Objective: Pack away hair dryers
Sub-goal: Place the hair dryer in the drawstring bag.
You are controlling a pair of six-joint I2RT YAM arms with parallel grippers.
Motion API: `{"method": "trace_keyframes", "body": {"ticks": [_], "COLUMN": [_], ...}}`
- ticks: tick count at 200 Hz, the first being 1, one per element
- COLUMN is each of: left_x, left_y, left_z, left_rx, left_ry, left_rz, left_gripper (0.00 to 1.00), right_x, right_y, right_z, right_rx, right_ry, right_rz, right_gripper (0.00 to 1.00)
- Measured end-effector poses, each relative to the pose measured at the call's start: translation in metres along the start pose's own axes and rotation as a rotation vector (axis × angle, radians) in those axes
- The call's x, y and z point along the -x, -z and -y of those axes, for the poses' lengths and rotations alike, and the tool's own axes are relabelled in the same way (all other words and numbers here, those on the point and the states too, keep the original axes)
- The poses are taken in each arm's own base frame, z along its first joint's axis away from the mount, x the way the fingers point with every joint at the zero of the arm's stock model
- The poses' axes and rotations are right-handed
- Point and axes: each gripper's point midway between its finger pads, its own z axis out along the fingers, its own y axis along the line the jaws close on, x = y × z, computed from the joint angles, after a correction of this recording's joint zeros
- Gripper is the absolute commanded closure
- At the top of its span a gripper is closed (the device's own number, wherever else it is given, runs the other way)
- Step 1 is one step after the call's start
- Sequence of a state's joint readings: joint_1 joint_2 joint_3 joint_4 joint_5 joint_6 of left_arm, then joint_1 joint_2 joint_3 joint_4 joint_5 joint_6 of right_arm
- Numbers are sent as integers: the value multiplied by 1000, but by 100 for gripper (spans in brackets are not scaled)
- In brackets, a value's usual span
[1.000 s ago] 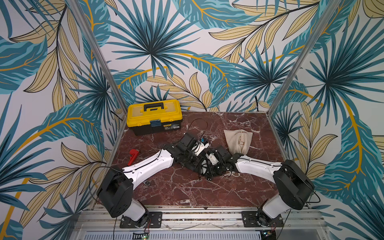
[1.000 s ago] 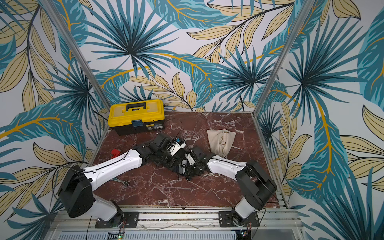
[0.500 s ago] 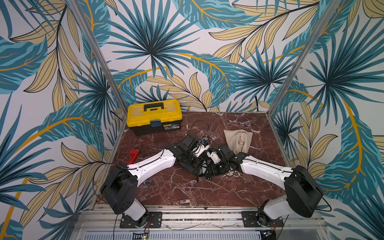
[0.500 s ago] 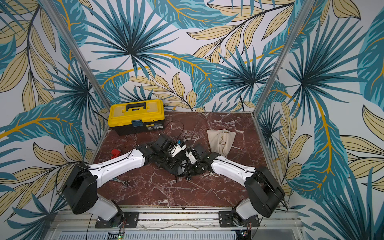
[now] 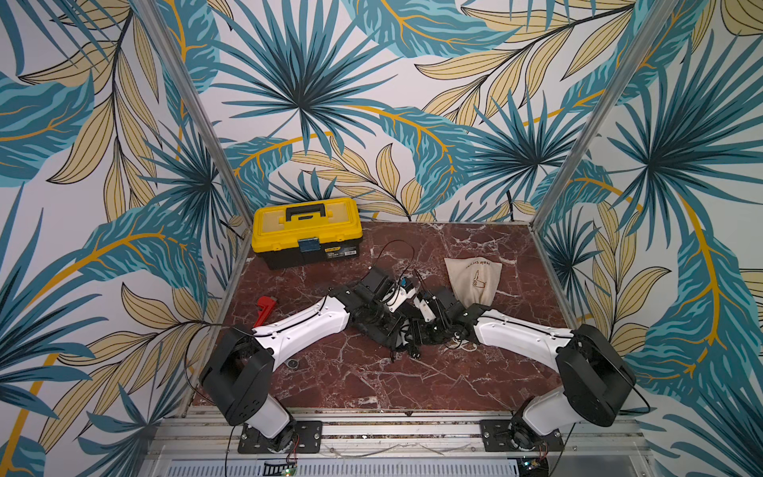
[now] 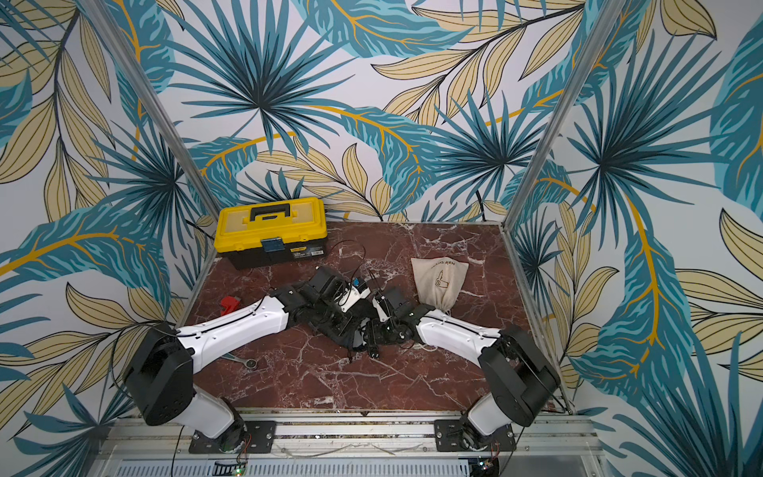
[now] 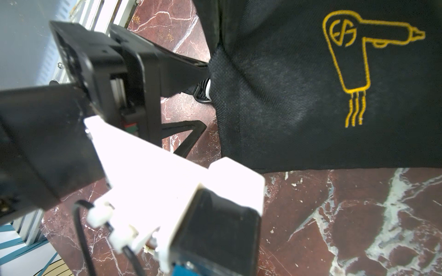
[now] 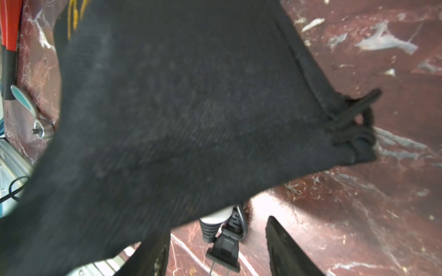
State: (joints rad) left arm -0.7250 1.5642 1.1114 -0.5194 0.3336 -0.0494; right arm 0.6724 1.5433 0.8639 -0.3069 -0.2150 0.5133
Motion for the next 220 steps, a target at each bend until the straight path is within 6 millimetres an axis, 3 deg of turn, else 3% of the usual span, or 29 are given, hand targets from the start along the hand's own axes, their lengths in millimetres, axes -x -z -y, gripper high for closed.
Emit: {"method": "trace_keyframes", "body": {"ticks": [41,96,131,166,220], "left_x": [-2,-2,-3,-3,-4], "left_y": [-2,-3,-4,-4,-6], "left_z": [-1,-1,-2,-2,-2], "left_rx": [0,1,1,1,2], "left_ry": [3,6,8,10,14], "left_rz": [-7,-8,-14,-14,-17], "left_gripper": [95,95,95,95,95], "right_x": [-3,-4,-4,-5,-1], "right_y": [-12,-21,-24,-32,-34], "right_z": [5,3,-1,-2,-7], "right_rx": [-14,0,16,28,49], "right_ry": [-16,-31,-32,-45,-58], "right_rz": [-22,-32,-34,-45,-34], "right_gripper": [38,54,43,43,64]}}
